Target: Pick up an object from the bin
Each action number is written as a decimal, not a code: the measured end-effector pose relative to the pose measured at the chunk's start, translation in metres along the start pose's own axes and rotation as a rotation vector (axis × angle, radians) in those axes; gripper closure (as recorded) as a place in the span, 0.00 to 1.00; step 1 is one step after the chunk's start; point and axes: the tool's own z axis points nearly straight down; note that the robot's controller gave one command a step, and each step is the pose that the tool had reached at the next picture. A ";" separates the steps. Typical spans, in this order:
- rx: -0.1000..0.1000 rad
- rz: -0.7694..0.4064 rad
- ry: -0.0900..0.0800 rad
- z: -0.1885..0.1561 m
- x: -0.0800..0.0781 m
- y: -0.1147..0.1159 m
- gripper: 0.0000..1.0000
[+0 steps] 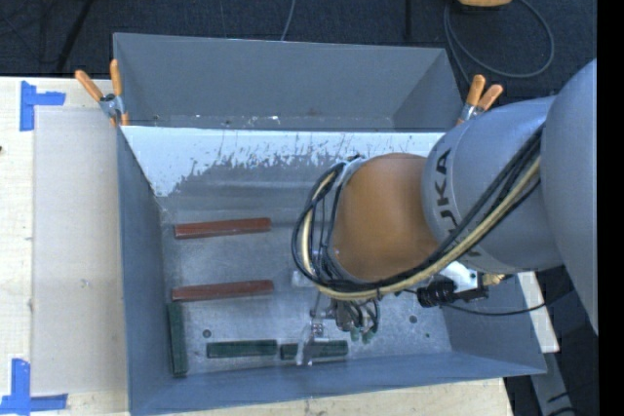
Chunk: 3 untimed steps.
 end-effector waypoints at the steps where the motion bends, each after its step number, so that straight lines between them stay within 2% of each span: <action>1: -0.001 -0.233 -0.003 0.054 -0.005 -0.005 1.00; 2: -0.001 -0.232 -0.003 0.054 -0.005 -0.005 1.00; 3: 0.000 -0.218 -0.001 -0.056 -0.006 -0.008 1.00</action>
Offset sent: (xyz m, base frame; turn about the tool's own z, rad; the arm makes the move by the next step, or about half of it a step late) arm 0.0000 0.0000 0.0000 0.0000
